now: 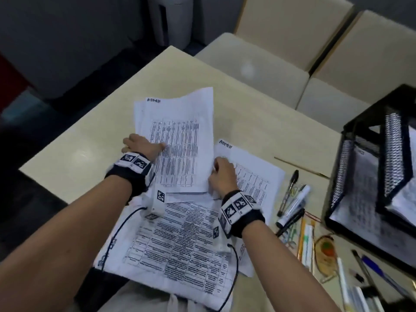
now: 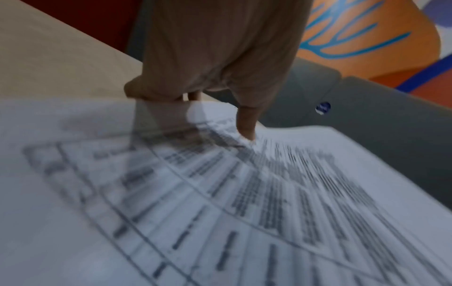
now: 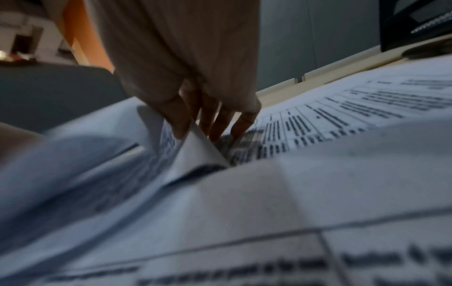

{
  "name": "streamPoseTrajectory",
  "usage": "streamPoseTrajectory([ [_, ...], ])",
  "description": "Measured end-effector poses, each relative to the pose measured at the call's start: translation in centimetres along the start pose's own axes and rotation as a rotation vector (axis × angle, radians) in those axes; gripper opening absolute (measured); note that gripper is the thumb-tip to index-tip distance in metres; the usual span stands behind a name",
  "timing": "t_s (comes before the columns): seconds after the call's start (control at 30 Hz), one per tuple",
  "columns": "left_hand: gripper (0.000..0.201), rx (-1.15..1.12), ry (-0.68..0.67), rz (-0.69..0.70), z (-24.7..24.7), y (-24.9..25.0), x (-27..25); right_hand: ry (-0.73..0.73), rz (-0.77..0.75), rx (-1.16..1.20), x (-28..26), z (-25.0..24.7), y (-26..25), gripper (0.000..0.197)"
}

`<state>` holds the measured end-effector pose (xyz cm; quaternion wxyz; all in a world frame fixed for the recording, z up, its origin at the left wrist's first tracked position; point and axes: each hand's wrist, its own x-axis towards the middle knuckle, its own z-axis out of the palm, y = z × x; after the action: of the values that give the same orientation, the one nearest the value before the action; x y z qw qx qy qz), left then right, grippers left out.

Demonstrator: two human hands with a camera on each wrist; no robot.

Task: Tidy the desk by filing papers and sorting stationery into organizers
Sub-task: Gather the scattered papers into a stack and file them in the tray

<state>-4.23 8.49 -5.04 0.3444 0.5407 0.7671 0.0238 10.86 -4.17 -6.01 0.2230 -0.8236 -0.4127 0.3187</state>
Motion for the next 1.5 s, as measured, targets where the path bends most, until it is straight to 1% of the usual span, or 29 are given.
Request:
streamPoseTrajectory([
  [0.07, 0.09, -0.039, 0.046, -0.017, 1.1, 0.7, -0.7, -0.084, 0.02, 0.14, -1.1, -0.1, -0.4, 0.022],
  [0.1, 0.084, -0.076, 0.066, -0.04, 1.4, 0.8, -0.8, -0.143, 0.032, 0.212, -1.6, -0.4, -0.2, 0.029],
  [0.17, 0.066, -0.146, 0.059, -0.043, 1.4, 0.9, -0.7, -0.26, 0.039, 0.288, -3.1, -1.3, 0.4, 0.06],
  [0.23, 0.048, -0.213, 0.038, 0.049, 1.1, 0.9, -0.2, -0.322, -0.025, 0.082, -4.6, -1.9, 1.1, 0.089],
  [0.27, 0.041, -0.263, 0.036, 0.124, 0.7, 1.1, -0.2, -0.348, -0.06, -0.103, -5.3, -1.9, 1.5, 0.096],
  [0.3, 0.036, -0.331, 0.039, 0.206, 0.1, 1.4, -0.4, -0.365, -0.082, -0.29, -6.0, -1.8, 1.8, 0.093],
  [0.33, 0.036, -0.393, 0.048, 0.291, -0.6, 1.9, -0.5, -0.367, -0.089, -0.416, -6.5, -1.6, 2.2, 0.081],
  [0.37, 0.036, -0.441, 0.065, 0.372, -1.5, 2.5, -0.5, -0.349, -0.099, -0.44, -6.7, -1.6, 2.5, 0.064],
  [0.43, 0.032, -0.56, 0.094, 0.533, -3.8, 4.1, -1.2, -0.301, -0.058, -0.294, -7.1, -1.9, 2.8, 0.027],
  [0.47, 0.027, -0.631, 0.091, 0.61, -5.0, 4.9, -1.5, -0.251, -0.014, -0.194, -7.1, -2.2, 3.1, 0.018],
  [0.57, 0.024, -0.906, 0.075, 0.764, -8.4, 7.1, -2.6, -0.015, 0.125, 0.059, -6.8, -3.9, 4.3, 0.02],
  [0.63, 0.02, -0.94, 0.022, 0.747, -8.8, 7.6, -3.1, 0.146, 0.21, 0.208, -7.0, -5.2, 5.1, 0.021],
  [0.7, 0.013, -0.824, -0.059, 0.651, -7.4, 7.1, -3.5, 0.271, 0.309, 0.313, -7.3, -6.0, 6.3, 0.02],
  [0.73, 0.018, -0.719, -0.1, 0.581, -6.3, 6.5, -3.6, 0.298, 0.352, 0.36, -7.6, -6.3, 6.8, 0.019],
  [0.8, 0.034, -0.418, -0.172, 0.427, -3.7, 4.7, -3.6, 0.332, 0.401, 0.37, -8.2, -5.8, 7.4, 0.015],
  [0.87, 0.039, -0.127, -0.218, 0.318, -1.0, 2.7, -3.4, 0.343, 0.439, 0.22, -8.4, -4.8, 7.8, 0.009],
  [0.9, 0.04, 0.012, -0.202, 0.263, 0.2, 1.7, -3.1, 0.328, 0.469, 0.134, -8.4, -4.3, 7.9, 0.012],
  [0.97, 0.043, 0.3, -0.115, 0.161, 1.7, 0.2, -3.2, 0.257, 0.556, 0.043, -8.5, -3.4, 7.7, 0.034],
  [1.0, 0.044, 0.38, -0.099, 0.143, 2.1, -0.3, -3.7, 0.243, 0.572, 0.031, -8.5, -3.1, 7.5, 0.041],
  [1.07, 0.042, 0.45, -0.117, 0.214, 3.1, -0.3, -4.8, 0.255, 0.553, 0.003, -8.5, -2.7, 7.0, 0.047],
  [1.13, 0.04, 0.476, -0.146, 0.363, 4.1, 0.4, -6.1, 0.283, 0.472, 0.026, -8.3, -2.4, 6.6, 0.046],
  [1.2, 0.036, 0.347, -0.199, 0.474, 4.8, 1.4, -7.2, 0.325, 0.404, 0.177, -8.1, -2.6, 6.4, 0.04],
  [1.27, 0.028, 0.169, -0.259, 0.536, 5.1, 2.0, -7.9, 0.409, 0.425, 0.315, -7.9, -3.2, 6.3, 0.042],
  [1.3, 0.028, 0.12, -0.261, 0.527, 5.0, 2.0, -8.0, 0.426, 0.488, 0.307, -7.7, -3.6, 6.4, 0.051],
  [1.33, 0.039, 0.124, -0.239, 0.49, 4.8, 1.8, -7.9, 0.397, 0.568, 0.247, -7.6, -3.8, 6.5, 0.061],
  [1.37, 0.059, 0.169, -0.206, 0.413, 4.6, 1.3, -7.7, 0.346, 0.626, 0.179, -7.5, -3.8, 6.6, 0.067],
  [1.43, 0.091, 0.303, -0.181, 0.244, 4.3, 0.2, -7.5, 0.248, 0.624, 0.078, -7.6, -3.1, 6.3, 0.066],
  [1.47, 0.094, 0.365, -0.192, 0.208, 4.2, -0.2, -7.5, 0.217, 0.585, 0.047, -7.6, -2.5, 6.0, 0.062],
  [1.5, 0.085, 0.397, -0.201, 0.2, 4.2, -0.4, -7.6, 0.192, 0.545, 0.024, -7.5, -1.9, 5.5, 0.058],
])
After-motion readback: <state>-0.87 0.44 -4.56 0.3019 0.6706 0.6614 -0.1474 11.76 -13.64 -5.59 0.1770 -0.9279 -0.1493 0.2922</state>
